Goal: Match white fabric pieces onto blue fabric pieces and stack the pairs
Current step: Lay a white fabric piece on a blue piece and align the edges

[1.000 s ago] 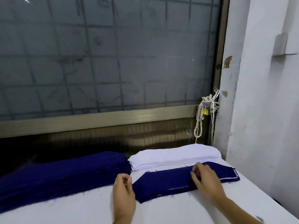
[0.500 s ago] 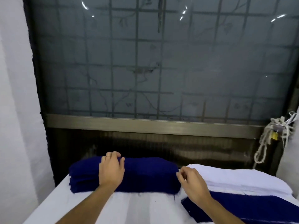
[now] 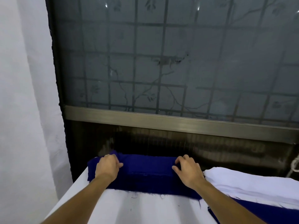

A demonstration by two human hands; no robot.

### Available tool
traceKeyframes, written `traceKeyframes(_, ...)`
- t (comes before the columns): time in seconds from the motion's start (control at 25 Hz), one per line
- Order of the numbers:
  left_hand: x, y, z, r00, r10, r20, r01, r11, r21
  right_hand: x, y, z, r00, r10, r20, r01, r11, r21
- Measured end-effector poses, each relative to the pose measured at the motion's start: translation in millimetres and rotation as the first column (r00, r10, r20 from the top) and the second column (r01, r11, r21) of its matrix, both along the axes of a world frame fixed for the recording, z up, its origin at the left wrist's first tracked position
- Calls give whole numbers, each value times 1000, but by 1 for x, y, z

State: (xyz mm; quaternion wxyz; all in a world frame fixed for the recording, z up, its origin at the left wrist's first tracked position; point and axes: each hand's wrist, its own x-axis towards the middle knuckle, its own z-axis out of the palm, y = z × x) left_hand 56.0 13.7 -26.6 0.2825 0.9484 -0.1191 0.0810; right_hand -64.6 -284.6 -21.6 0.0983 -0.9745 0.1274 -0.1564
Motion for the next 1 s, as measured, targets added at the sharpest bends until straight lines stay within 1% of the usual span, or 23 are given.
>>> traceKeyframes(0.08, -1, 3, 1, 997, -50, 58, 49, 999, 23, 3, 5, -5, 1000, -20, -6, 19, 999, -50)
traceKeyframes(0.2, 0, 10, -5, 981, -113, 160, 91, 986, 140, 5, 8, -9, 999, -31, -22, 29, 995, -92)
traceKeyframes(0.24, 2, 11, -7, 977, -118, 179, 93, 986, 142, 5, 8, -10, 999, -36, -29, 33, 995, -99)
traceKeyframes(0.28, 5, 13, -9, 978, -109, 178, 90, 990, 112, 4, 8, -11, 999, -40, -34, 36, 994, -103)
traceKeyframes(0.36, 10, 16, -9, 989, -80, 127, 78, 997, 18, 4, 10, -14, 998, -49, -34, 45, 993, -112)
traceKeyframes(0.44, 15, 17, -7, 995, -75, 61, 75, 997, -1, 3, 13, -17, 997, -64, -33, 60, 991, -116)
traceKeyframes(0.52, 17, 16, -6, 994, -98, 46, 96, 995, 30, 2, 16, -20, 996, -78, -35, 73, 990, -121)
traceKeyframes(0.6, 17, 16, -6, 984, -152, 94, 143, 985, 96, 2, 18, -22, 996, -88, -34, 83, 989, -122)
traceKeyframes(0.68, 19, 19, -8, 956, -250, 154, 220, 957, 188, 2, 19, -23, 995, -94, -35, 90, 989, -121)
traceKeyframes(0.76, 23, 21, -8, 911, -390, 131, 345, 899, 270, 1, 20, -24, 995, -97, -34, 92, 989, -119)
traceKeyframes(0.84, 23, 16, -4, 879, -475, 47, 446, 852, 273, 1, 21, -25, 995, -95, -39, 90, 990, -112)
traceKeyframes(0.88, 22, 12, -2, 873, -488, 26, 466, 847, 257, 2, 21, -26, 995, -93, -43, 88, 990, -112)
traceKeyframes(1.0, 20, -4, 1, 880, -474, 34, 460, 867, 192, 2, 21, -27, 995, -84, -52, 78, 991, -105)
